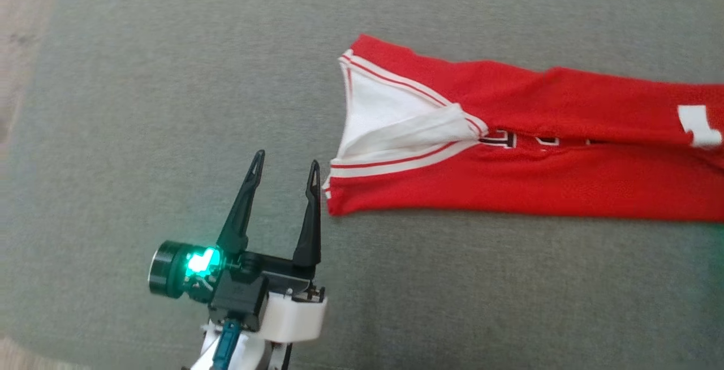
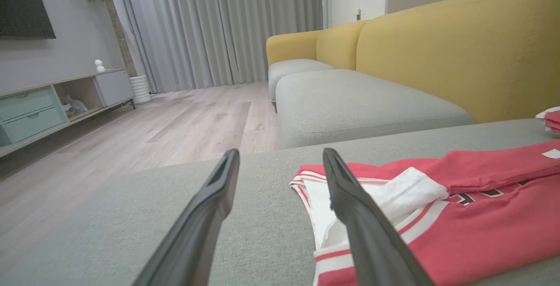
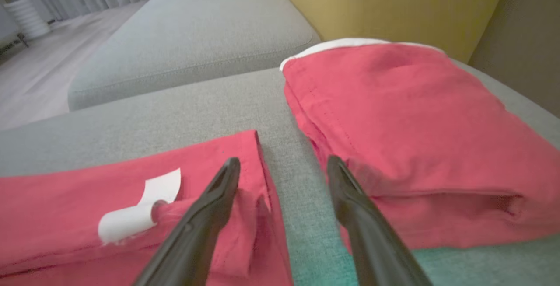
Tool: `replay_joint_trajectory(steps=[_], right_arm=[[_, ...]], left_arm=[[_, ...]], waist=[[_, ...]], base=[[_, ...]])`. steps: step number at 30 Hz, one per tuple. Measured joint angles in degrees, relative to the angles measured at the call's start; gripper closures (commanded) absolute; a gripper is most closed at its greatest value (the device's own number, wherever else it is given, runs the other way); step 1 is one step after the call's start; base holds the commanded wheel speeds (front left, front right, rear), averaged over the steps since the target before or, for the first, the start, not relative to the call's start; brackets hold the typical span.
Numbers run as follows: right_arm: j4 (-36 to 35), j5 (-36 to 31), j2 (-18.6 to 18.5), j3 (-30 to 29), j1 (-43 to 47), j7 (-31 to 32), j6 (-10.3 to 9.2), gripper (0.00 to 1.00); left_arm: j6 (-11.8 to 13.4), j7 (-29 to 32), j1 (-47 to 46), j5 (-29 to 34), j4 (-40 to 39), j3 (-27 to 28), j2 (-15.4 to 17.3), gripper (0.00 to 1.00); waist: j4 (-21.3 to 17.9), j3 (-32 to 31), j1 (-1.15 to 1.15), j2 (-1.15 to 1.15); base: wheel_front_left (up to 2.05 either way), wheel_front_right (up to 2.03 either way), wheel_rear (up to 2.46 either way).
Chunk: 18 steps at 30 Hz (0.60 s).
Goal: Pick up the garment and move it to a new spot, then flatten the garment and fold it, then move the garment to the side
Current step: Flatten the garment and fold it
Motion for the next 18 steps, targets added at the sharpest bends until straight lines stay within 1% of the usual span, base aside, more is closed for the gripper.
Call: replay_joint_trajectory(steps=[3,7,10,11,12,13,14,18], right_arm=[[3.5,-1.5,0.1,-0.6,-0.1,2.4,0.0,0.0],[3.5,-1.6,2.4,-1.5,1.4,5.4,0.0,0.0],[2.0,-1.7,3.3,-3.1,3.5,6.7,0.0,0.0],[1.3,-1.3,3.7,-3.6,3.8,7.7,0.0,0.09],[-0.2,0.1,5.0,-3.8,4.4,9.8,0.0,0.5],[-1.0,0.8,5.5,-3.7,4.6,10.7,0.0,0.61],[-1.7,1.5,5.6,-3.5,4.9,11.5,0.0,1.0],[-3.8,2.0,5.7,-3.0,5.7,12.2,0.0,1.0]], left_arm=[[-1.8,0.0,0.8,1.7,0.0,1.7,-1.5,0.0],[-3.4,0.0,2.0,3.2,-0.1,4.3,-2.7,0.0],[-4.7,0.0,3.0,4.4,-0.1,5.6,-3.4,0.0],[-4.8,0.0,3.2,4.7,-0.1,6.1,-3.8,0.0],[-5.3,0.0,3.5,5.2,-0.1,6.9,-4.3,0.0],[-5.7,0.0,3.7,5.4,-0.1,7.4,-4.6,0.0],[-6.0,0.0,3.7,5.6,-0.1,7.9,-4.8,0.0],[-7.2,0.0,4.4,6.3,-0.1,9.1,-5.5,0.0]], waist=[[1.6,-0.4,0.0,0.0],[2.5,-0.8,0.0,0.0],[2.6,-0.9,0.01,0.0],[2.6,-1.0,0.0,0.0],[2.5,-1.2,0.0,0.0],[2.4,-1.2,0.0,0.0],[2.3,-1.3,0.0,0.0],[1.6,-1.3,0.0,0.0]], base=[[0.0,0.0,0.0],[0.0,0.0,0.0],[0.0,0.0,0.0],[0.0,0.0,0.0],[0.0,0.0,0.0],[0.0,0.0,0.0],[0.0,0.0,0.0],[0.0,0.0,0.0]])
